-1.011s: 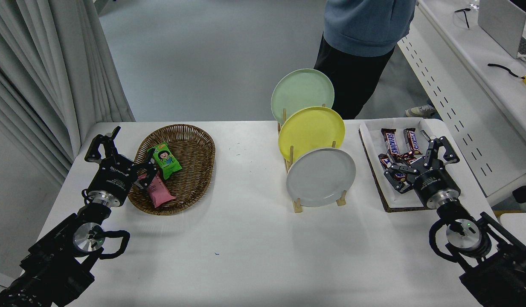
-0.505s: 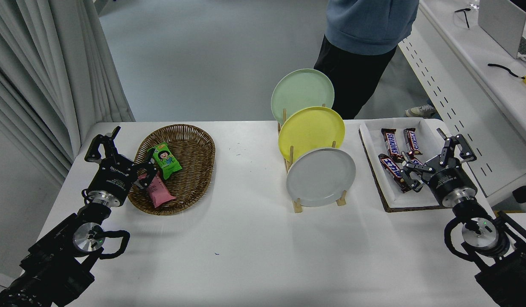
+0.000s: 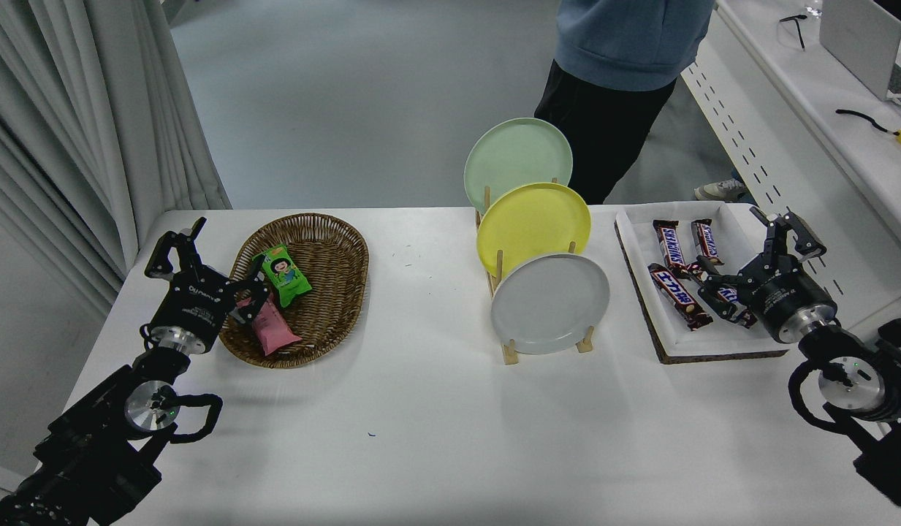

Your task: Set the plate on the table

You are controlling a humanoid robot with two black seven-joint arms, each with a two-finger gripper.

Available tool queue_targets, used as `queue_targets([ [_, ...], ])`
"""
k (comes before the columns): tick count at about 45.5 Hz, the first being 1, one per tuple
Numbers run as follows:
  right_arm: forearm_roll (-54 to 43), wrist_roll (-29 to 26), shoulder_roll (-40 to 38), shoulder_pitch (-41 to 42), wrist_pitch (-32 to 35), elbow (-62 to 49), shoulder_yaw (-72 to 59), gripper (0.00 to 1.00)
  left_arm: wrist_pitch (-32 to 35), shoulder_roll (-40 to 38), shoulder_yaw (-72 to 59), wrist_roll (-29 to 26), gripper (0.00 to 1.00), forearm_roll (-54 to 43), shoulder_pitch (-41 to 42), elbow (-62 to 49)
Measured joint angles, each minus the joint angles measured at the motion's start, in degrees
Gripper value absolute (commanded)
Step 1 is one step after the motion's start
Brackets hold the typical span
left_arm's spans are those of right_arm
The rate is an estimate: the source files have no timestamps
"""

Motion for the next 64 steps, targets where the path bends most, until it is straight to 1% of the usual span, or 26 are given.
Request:
queue_targets([
  [5,6.8,-0.1,-2.0,3.6,0.1,1.8,-8.1,1.00,0.0,0.0,0.0,0.0,1.00,0.0,0.0,0.0],
  [15,16.4,-0.4,-4.0,7.9,0.1,5.1,-18.1,1.00,0.0,0.0,0.0,0.0,1.00,0.0,0.0,0.0],
  [24,24.9,-2.1,-6.3,11.2,0.1,9.5,-24.4,1.00,0.0,0.0,0.0,0.0,1.00,0.0,0.0,0.0],
  [31,29.1,-3.2,-8.0,13.1,-0.1,13.3,-26.6,1.00,0.0,0.0,0.0,0.0,1.00,0.0,0.0,0.0],
  [42,32.7,-3.8,-8.9,15.0,-3.0,18.1,-27.8,1.00,0.0,0.0,0.0,0.0,1.00,0.0,0.0,0.0],
  [51,33.8,-3.9,-8.0,15.2,-5.0,19.9,-27.9,1.00,0.0,0.0,0.0,0.0,1.00,0.0,0.0,0.0],
  [54,33.9,-4.0,-7.4,15.2,-6.5,20.1,-27.6,1.00,0.0,0.0,0.0,0.0,1.00,0.0,0.0,0.0],
  [64,33.0,-3.9,-5.2,15.8,-14.8,20.7,-24.8,1.00,0.0,0.0,0.0,0.0,1.00,0.0,0.0,0.0],
])
